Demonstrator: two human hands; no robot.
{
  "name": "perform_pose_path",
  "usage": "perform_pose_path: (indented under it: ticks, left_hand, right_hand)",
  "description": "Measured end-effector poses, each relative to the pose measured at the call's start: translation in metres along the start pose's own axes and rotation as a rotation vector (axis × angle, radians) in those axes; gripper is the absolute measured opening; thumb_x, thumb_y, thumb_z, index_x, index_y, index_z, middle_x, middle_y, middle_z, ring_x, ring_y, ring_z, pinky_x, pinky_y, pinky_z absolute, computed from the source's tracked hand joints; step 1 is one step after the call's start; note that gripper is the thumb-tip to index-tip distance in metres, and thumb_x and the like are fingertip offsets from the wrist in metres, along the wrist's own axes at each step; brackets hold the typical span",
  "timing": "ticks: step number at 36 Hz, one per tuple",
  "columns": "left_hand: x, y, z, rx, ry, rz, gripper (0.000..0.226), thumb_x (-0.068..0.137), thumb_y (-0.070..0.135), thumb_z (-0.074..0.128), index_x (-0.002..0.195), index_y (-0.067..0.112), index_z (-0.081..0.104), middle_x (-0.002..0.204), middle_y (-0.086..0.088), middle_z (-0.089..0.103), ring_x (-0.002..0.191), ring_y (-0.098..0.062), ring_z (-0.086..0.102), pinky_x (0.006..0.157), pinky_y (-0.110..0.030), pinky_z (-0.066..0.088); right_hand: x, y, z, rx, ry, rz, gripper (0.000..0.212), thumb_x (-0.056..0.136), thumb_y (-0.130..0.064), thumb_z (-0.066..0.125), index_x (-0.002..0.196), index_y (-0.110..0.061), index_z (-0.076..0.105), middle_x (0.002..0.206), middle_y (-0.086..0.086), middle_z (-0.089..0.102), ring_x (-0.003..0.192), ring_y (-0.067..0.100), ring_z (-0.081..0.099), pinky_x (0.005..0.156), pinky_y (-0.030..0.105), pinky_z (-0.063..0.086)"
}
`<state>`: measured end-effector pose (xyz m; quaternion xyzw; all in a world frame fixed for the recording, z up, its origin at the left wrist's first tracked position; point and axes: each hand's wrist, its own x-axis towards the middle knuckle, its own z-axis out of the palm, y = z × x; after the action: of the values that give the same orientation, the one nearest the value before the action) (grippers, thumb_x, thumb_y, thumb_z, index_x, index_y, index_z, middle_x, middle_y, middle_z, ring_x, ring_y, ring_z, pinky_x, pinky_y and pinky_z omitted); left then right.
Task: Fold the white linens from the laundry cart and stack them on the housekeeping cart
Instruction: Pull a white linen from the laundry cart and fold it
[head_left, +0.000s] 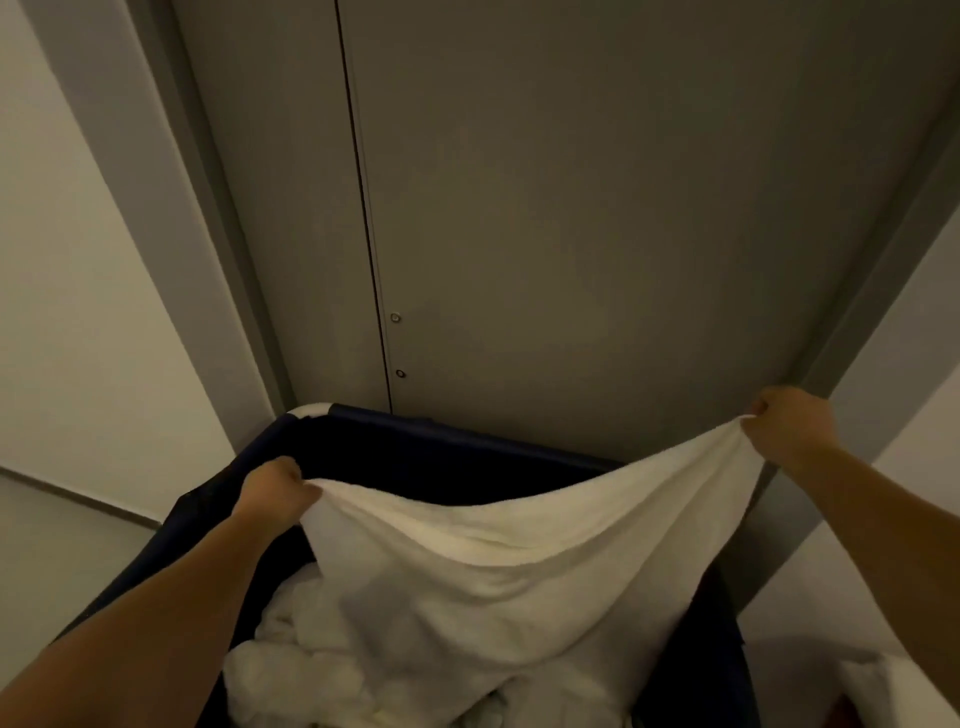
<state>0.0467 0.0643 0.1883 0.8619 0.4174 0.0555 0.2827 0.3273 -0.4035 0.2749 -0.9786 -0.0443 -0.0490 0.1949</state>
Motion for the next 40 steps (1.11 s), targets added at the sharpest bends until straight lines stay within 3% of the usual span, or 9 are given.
perform_pose_path:
  ticks: [5, 13, 17, 22, 27, 29, 32, 35, 40]
  left_hand:
    - [-0.002, -0.027, 0.031, 0.011, -0.078, -0.131, 0.006, 0.086, 0.003, 0.056, 0.092, 0.004, 0.055, 0.088, -0.016, 0.058, 0.073, -0.03, 0.06, 0.055, -0.036, 0.056]
    - [-0.01, -0.035, 0.102, 0.415, -0.41, -0.028, 0.025, 0.087, 0.015, 0.066, 0.11, 0.003, 0.064, 0.114, -0.011, 0.065, 0.1, -0.024, 0.063, 0.082, -0.03, 0.053]
    - [-0.005, -0.009, 0.111, 0.311, -0.303, 0.089, 0.024, 0.091, 0.007, 0.049, 0.102, 0.012, 0.069, 0.102, -0.007, 0.068, 0.09, -0.021, 0.063, 0.074, -0.027, 0.05]
    - [0.019, 0.02, 0.085, 0.182, -0.1, 0.227, 0.037, 0.091, -0.001, 0.047, 0.114, 0.018, 0.068, 0.114, -0.006, 0.064, 0.103, -0.028, 0.06, 0.09, -0.031, 0.046]
    - [0.005, 0.052, 0.077, 0.146, -0.078, 0.442, 0.027, 0.086, -0.01, 0.05, 0.092, 0.01, 0.067, 0.098, -0.003, 0.06, 0.093, -0.021, 0.058, 0.08, -0.025, 0.042]
    - [0.004, 0.059, 0.074, 0.162, -0.083, 0.532, 0.04, 0.085, -0.01, 0.047, 0.082, 0.028, 0.059, 0.09, 0.012, 0.049, 0.081, -0.006, 0.047, 0.074, -0.018, 0.038]
    - [-0.004, 0.082, 0.061, 0.254, -0.04, 0.775, 0.029, 0.077, 0.004, 0.053, 0.061, 0.028, 0.053, 0.077, 0.01, 0.044, 0.074, -0.011, 0.042, 0.073, -0.019, 0.035]
    - [-0.014, 0.116, 0.043, 0.068, -0.028, 0.884, 0.021, 0.084, -0.004, 0.046, 0.075, 0.007, 0.061, 0.09, 0.0, 0.054, 0.087, -0.019, 0.05, 0.079, -0.017, 0.039]
    - [-0.04, 0.175, 0.026, -0.307, -0.108, 0.942, 0.037, 0.091, -0.006, 0.045, 0.085, 0.029, 0.037, 0.098, -0.002, 0.062, 0.085, -0.011, 0.059, 0.075, -0.02, 0.047]
  right_hand:
    - [-0.006, 0.023, 0.043, -0.021, -0.072, 0.059, 0.004, 0.086, -0.004, 0.061, 0.089, -0.004, 0.063, 0.089, 0.014, 0.06, 0.082, 0.029, 0.058, 0.076, 0.039, 0.051]
    - [-0.024, 0.017, 0.112, -0.288, -0.462, -0.149, 0.028, 0.096, -0.019, 0.049, 0.109, -0.004, 0.069, 0.112, 0.013, 0.065, 0.105, 0.027, 0.06, 0.085, 0.028, 0.045]
    - [-0.027, -0.007, 0.138, -0.276, -0.551, -0.313, 0.02, 0.096, -0.021, 0.051, 0.094, -0.016, 0.07, 0.105, 0.007, 0.067, 0.1, 0.025, 0.061, 0.086, 0.03, 0.045]
    - [0.001, -0.024, 0.109, -0.233, -0.284, -0.438, 0.023, 0.097, -0.029, 0.05, 0.103, -0.02, 0.07, 0.108, 0.006, 0.066, 0.102, 0.029, 0.059, 0.085, 0.035, 0.047]
    - [0.002, -0.037, 0.093, -0.421, -0.446, -0.593, 0.015, 0.091, -0.019, 0.056, 0.096, -0.02, 0.07, 0.101, 0.003, 0.063, 0.095, 0.025, 0.058, 0.074, 0.027, 0.037]
    - [0.0, -0.036, 0.09, -0.472, -0.513, -0.689, 0.016, 0.089, -0.01, 0.057, 0.094, -0.016, 0.07, 0.096, 0.0, 0.054, 0.096, 0.024, 0.057, 0.073, 0.024, 0.033]
    - [-0.005, -0.048, 0.071, -0.345, -0.487, -0.83, 0.018, 0.088, -0.003, 0.057, 0.092, -0.011, 0.072, 0.097, 0.002, 0.056, 0.095, 0.024, 0.057, 0.075, 0.027, 0.039]
    - [-0.021, -0.083, 0.045, -0.089, -0.4, -0.956, 0.017, 0.087, -0.001, 0.061, 0.094, -0.01, 0.074, 0.1, 0.004, 0.063, 0.092, 0.022, 0.059, 0.081, 0.032, 0.046]
    - [-0.061, -0.144, 0.006, 0.345, -0.344, -0.87, 0.035, 0.083, -0.006, 0.066, 0.113, -0.021, 0.057, 0.089, -0.007, 0.064, 0.076, 0.009, 0.058, 0.071, 0.017, 0.044]
